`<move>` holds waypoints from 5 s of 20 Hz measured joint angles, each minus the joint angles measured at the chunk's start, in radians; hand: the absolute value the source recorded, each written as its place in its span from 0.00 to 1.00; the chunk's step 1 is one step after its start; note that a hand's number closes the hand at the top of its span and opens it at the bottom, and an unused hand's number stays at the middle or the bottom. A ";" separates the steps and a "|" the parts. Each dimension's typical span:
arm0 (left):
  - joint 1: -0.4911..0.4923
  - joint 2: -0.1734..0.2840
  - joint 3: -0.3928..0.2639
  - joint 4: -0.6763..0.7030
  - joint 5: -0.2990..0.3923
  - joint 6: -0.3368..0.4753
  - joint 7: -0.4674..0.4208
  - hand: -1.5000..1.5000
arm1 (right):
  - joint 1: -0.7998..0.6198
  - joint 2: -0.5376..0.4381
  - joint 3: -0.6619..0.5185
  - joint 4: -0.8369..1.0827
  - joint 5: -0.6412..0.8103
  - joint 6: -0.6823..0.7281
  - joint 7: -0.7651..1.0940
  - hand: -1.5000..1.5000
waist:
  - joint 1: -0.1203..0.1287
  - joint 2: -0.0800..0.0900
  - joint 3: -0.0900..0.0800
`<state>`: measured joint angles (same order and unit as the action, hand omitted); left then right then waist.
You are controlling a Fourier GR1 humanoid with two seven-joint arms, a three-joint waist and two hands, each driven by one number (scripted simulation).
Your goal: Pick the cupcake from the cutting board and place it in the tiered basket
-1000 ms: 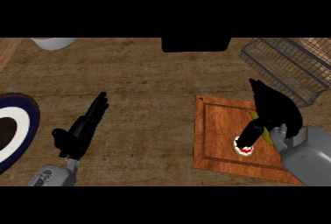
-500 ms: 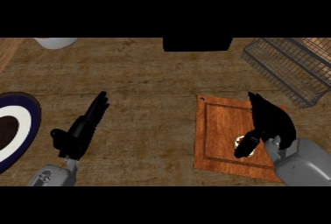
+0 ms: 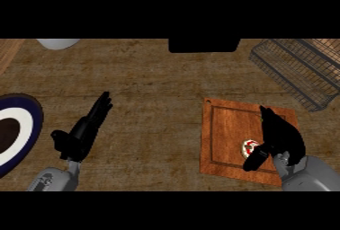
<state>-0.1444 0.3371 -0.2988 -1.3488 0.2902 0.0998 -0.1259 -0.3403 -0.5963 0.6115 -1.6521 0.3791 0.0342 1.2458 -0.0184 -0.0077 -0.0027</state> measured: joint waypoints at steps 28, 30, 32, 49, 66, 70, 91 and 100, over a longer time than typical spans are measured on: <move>0.015 -0.060 0.060 0.018 -0.073 -0.041 -0.005 0.50 | 0.241 0.139 -0.252 -0.051 0.333 -0.016 -0.176 1.00 | -0.005 -0.004 -0.003; 0.035 -0.058 0.070 0.013 -0.071 -0.031 -0.013 0.50 | 0.312 0.067 -0.354 -0.036 0.302 -0.028 -0.201 1.00 | -0.029 -0.005 -0.001; 0.043 -0.053 0.076 0.009 -0.067 -0.034 -0.013 0.50 | 0.388 0.002 -0.453 -0.013 0.266 -0.048 -0.241 1.00 | -0.042 -0.005 0.000; 0.017 -0.064 0.083 0.006 -0.082 -0.059 0.013 0.50 | 0.563 -0.190 -1.082 -0.267 -0.076 -0.162 -0.483 1.00 | -0.006 0.002 0.002; -0.023 -0.110 0.077 0.014 -0.131 -0.099 0.024 0.50 | -0.196 -0.430 -0.908 0.198 -0.119 -0.038 -0.298 1.00 | 0.062 0.017 0.001; -0.030 -0.117 0.083 0.005 -0.131 -0.102 0.042 0.50 | -0.352 -0.382 -0.815 0.383 -0.071 -0.045 -0.344 1.00 | 0.067 0.018 0.002; -0.032 -0.139 0.104 0.020 -0.161 -0.125 0.030 0.50 | -0.850 -0.141 -0.812 1.211 0.042 -0.208 -0.714 1.00 | 0.069 0.025 0.004; -0.019 -0.153 0.109 0.023 -0.170 -0.120 0.022 0.50 | -0.915 -0.107 -0.980 1.323 -0.100 -0.255 -0.637 0.00 | 0.059 0.022 0.004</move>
<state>-0.1639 0.1840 -0.1896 -1.3255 0.1207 -0.0201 -0.1039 -1.2555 -0.7038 -0.3681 -0.3290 0.2788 -0.2210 0.6088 0.0410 0.0145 0.0010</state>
